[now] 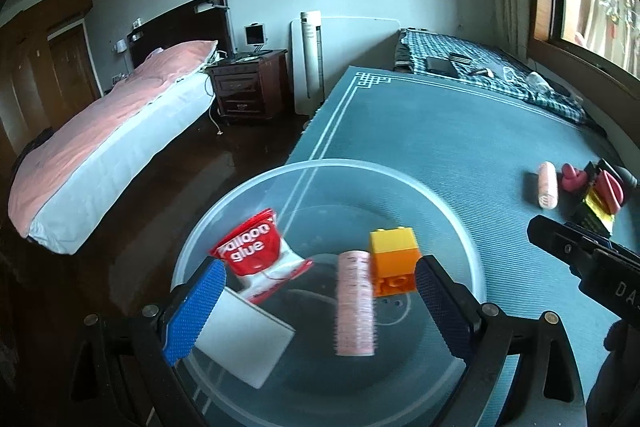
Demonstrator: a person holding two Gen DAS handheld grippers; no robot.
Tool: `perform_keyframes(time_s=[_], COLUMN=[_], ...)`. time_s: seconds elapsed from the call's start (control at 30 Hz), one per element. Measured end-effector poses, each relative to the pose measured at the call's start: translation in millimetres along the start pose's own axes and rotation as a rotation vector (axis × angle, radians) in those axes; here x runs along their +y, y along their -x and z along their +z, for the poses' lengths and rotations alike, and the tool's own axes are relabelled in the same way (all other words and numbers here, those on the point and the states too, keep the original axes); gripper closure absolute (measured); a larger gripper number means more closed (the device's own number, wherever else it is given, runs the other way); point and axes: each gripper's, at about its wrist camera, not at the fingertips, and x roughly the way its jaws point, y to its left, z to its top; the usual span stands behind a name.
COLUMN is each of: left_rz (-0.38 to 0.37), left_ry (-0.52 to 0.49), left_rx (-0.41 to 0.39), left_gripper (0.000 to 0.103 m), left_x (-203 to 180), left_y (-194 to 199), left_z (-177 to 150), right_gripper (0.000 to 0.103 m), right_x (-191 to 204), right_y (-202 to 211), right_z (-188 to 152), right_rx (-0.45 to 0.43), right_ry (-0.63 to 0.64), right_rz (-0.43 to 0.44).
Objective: Organize objects
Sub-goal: 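Move both open tools back toward the pink foam tubes and yellow box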
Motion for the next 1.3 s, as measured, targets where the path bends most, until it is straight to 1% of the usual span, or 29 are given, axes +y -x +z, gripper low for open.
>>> perform_keyframes(time_s=[0.4, 0.57, 0.73, 0.93, 1.3], left_rz=[-0.019, -0.028, -0.036, -0.058, -0.126], left_ry=[-0.063, -0.097, -0.119, -0.147, -0.196], left_rx=[-0.004, 0.002, 0.005, 0.010, 0.022], left_gripper=[0.005, 0.005, 0.005, 0.004, 0.004], left_x=[-31, -48, -64, -84, -124], left_y=[5, 5, 4, 3, 1], left_z=[2, 2, 2, 1, 3], right_gripper=[0.040, 0.037, 0.036, 0.036, 0.036], right_x=[-34, -51, -68, -97, -143], right_y=[12, 16, 20, 28, 46], right_z=[-3, -4, -6, -10, -12], right_rx=[-0.019, -0.023, -0.025, -0.037, -0.069], right_ry=[-0.058, -0.093, -0.116, -0.155, -0.219], right_rz=[-0.022, -0.035, -0.054, -0.092, -0.191])
